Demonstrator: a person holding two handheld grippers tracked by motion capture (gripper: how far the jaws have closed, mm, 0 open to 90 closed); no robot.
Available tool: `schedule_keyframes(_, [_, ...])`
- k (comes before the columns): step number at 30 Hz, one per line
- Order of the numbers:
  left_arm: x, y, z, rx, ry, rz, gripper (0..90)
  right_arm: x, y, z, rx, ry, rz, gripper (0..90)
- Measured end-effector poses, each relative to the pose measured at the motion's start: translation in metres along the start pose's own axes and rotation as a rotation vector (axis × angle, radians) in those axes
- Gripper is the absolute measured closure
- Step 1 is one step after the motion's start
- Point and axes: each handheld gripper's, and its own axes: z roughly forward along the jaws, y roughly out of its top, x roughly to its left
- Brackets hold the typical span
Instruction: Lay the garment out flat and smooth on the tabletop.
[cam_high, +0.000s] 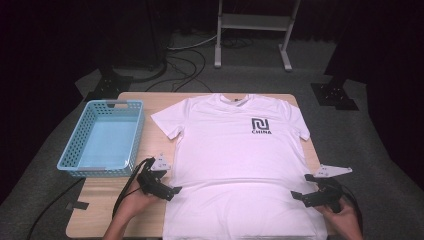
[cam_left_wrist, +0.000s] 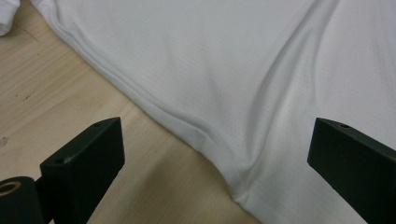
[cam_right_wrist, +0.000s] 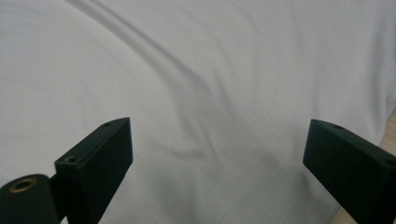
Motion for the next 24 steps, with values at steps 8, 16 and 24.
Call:
schedule_keyframes(8, [0.001,-0.009,-0.007,-0.001,0.006,-0.008,3.0,0.001,-0.007,-0.003,0.000,-0.001,0.016,7.9])
schedule_keyframes(16, [0.000,-0.014,-0.013,-0.007,0.011,-0.015,3.0,0.003,-0.015,-0.008,-0.008,-0.007,0.028,7.9])
schedule_keyframes(24, [-0.004,-0.020,-0.017,-0.013,0.013,-0.021,3.0,0.000,-0.025,-0.016,-0.024,-0.020,0.050,7.9])
